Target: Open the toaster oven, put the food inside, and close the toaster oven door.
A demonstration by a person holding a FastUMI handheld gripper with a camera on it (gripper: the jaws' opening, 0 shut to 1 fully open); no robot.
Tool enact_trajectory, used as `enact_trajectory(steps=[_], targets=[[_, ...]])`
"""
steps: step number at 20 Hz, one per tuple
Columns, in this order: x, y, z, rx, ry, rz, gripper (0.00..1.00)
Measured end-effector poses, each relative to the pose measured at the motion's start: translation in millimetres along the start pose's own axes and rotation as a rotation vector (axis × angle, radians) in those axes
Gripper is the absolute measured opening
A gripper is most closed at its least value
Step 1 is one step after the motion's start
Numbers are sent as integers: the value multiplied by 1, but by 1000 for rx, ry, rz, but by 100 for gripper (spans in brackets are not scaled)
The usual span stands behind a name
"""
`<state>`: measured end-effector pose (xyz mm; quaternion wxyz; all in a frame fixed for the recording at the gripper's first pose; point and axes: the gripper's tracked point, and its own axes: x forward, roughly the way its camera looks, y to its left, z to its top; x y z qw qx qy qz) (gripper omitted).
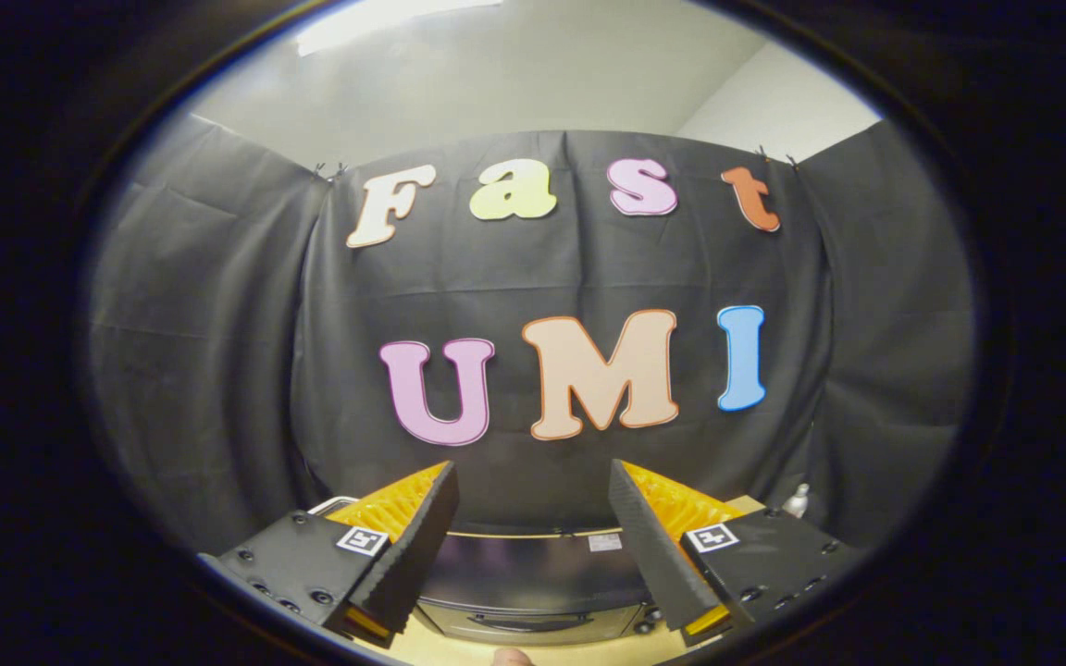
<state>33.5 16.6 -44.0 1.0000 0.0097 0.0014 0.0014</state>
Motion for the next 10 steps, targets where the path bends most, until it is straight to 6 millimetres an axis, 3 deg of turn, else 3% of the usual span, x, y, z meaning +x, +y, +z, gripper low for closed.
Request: enact_trajectory(steps=[5,10], targets=[[22,4,-59,0,61,-13,100],[33,5,-139,0,181,-24,100]])
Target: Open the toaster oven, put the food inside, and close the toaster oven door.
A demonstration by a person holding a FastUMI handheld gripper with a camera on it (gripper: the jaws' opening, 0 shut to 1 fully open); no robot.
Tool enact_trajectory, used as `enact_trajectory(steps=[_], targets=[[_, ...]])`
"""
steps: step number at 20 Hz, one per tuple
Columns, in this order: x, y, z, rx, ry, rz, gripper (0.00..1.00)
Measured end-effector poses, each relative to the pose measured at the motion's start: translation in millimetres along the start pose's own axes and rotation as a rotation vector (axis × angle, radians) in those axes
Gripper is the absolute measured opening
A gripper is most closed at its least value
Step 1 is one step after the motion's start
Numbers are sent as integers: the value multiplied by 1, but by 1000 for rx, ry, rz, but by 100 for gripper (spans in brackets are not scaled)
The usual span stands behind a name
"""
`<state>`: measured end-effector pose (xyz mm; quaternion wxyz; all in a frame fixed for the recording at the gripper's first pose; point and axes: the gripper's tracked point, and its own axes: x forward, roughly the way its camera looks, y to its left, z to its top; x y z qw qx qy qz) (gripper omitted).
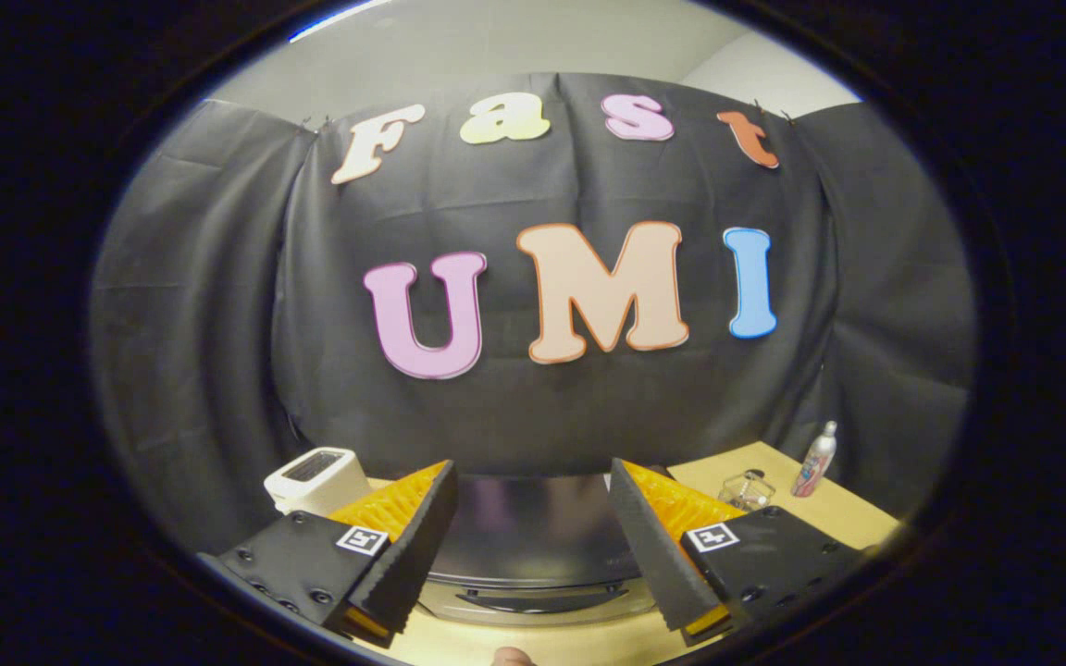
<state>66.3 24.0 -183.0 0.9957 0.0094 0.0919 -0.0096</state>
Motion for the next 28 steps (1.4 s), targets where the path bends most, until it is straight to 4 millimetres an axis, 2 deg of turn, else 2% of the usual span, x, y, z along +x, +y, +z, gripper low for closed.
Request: enact_trajectory(steps=[5,10,14,20,28], targets=[[11,-6,-58,-24,95,-27,100],[18,-5,-101,-14,166,-25,100],[19,-2,-125,-24,216,-15,100],[18,-2,-125,-31,208,1,100],[-9,-7,-131,-36,189,12,100]])
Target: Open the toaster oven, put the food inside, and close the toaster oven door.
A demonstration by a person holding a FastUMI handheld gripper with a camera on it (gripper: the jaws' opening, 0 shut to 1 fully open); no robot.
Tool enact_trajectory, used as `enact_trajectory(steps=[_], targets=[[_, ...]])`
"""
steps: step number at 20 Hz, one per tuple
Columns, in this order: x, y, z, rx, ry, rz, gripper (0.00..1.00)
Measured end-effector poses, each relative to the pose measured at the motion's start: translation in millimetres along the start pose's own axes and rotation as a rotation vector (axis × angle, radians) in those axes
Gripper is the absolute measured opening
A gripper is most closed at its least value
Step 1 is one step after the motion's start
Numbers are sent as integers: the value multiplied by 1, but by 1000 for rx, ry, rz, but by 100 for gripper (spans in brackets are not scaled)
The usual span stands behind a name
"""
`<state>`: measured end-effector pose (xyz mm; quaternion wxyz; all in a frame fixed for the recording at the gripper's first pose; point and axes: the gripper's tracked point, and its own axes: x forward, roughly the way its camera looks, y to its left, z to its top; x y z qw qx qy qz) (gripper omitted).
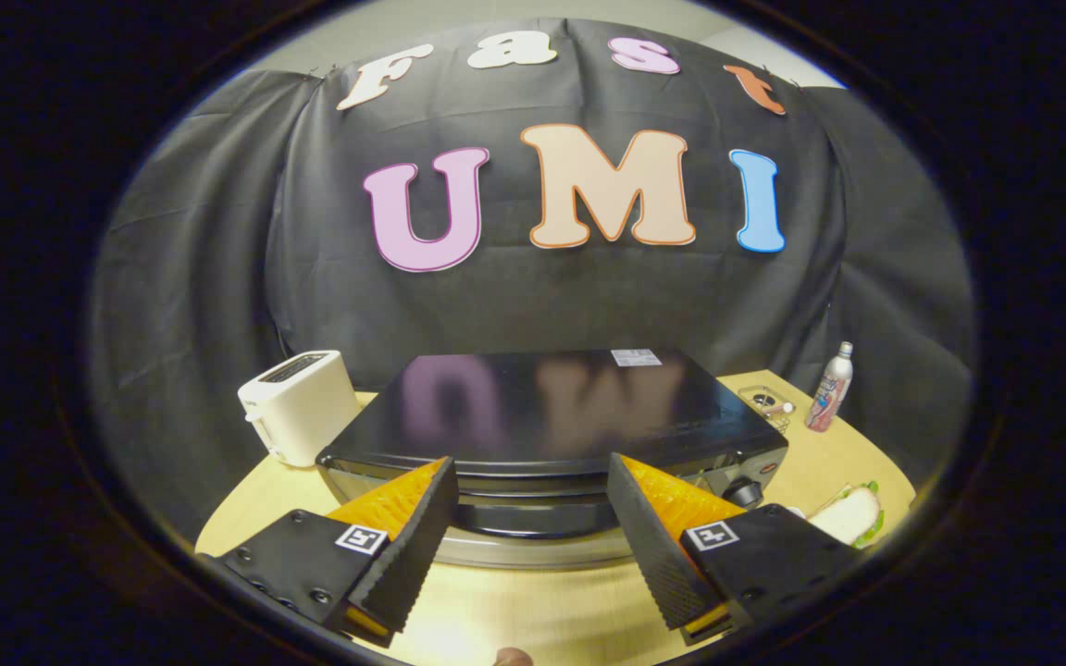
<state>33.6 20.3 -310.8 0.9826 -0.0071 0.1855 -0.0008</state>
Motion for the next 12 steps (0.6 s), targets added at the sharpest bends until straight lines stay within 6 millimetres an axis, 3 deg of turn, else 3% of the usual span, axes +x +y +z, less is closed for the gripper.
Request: enact_trajectory(steps=[12], targets=[[-47,-3,-33,-12,39,-11,100]])
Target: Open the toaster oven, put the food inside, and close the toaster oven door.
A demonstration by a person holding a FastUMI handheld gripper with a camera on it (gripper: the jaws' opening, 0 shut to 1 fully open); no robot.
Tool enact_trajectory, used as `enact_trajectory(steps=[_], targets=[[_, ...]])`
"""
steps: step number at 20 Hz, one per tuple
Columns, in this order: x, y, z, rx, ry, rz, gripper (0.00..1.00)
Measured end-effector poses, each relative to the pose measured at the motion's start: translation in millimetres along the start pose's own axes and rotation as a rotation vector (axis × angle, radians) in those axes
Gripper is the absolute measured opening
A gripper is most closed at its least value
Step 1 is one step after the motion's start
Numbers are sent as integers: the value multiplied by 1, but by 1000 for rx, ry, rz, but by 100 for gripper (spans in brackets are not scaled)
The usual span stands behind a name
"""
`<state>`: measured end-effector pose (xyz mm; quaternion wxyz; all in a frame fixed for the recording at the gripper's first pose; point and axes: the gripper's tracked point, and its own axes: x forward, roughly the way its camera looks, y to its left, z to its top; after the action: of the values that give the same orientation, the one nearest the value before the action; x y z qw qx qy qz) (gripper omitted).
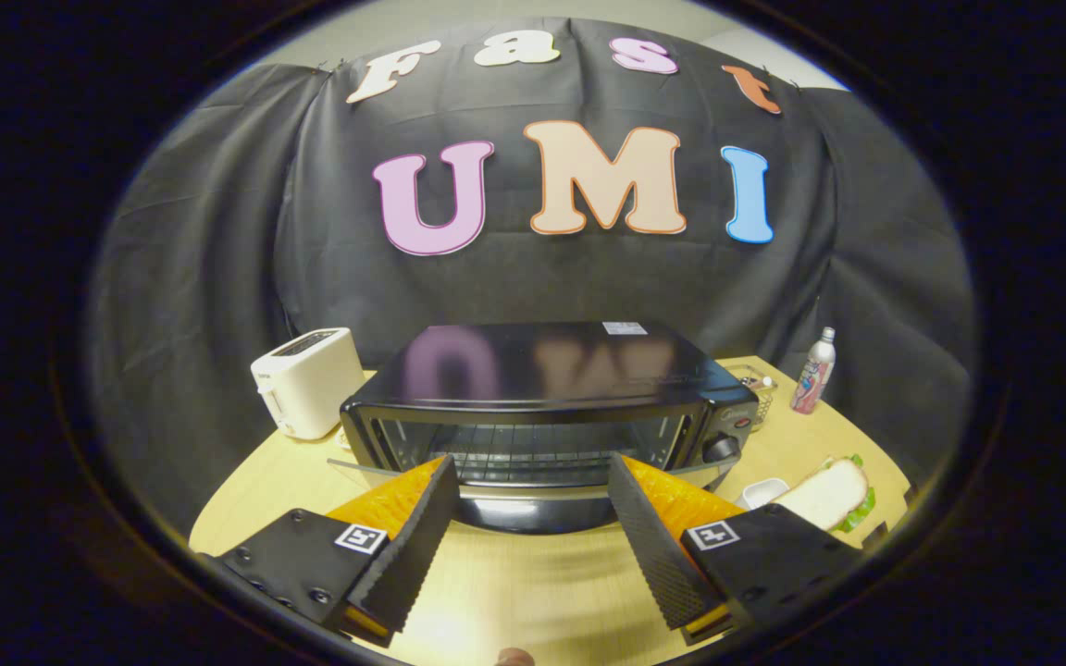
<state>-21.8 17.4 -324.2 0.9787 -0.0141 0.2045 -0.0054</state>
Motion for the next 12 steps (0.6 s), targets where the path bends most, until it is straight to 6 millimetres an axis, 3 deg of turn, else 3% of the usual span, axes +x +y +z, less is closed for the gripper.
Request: enact_trajectory(steps=[12], targets=[[-43,-3,-53,-38,102,-24,100]])
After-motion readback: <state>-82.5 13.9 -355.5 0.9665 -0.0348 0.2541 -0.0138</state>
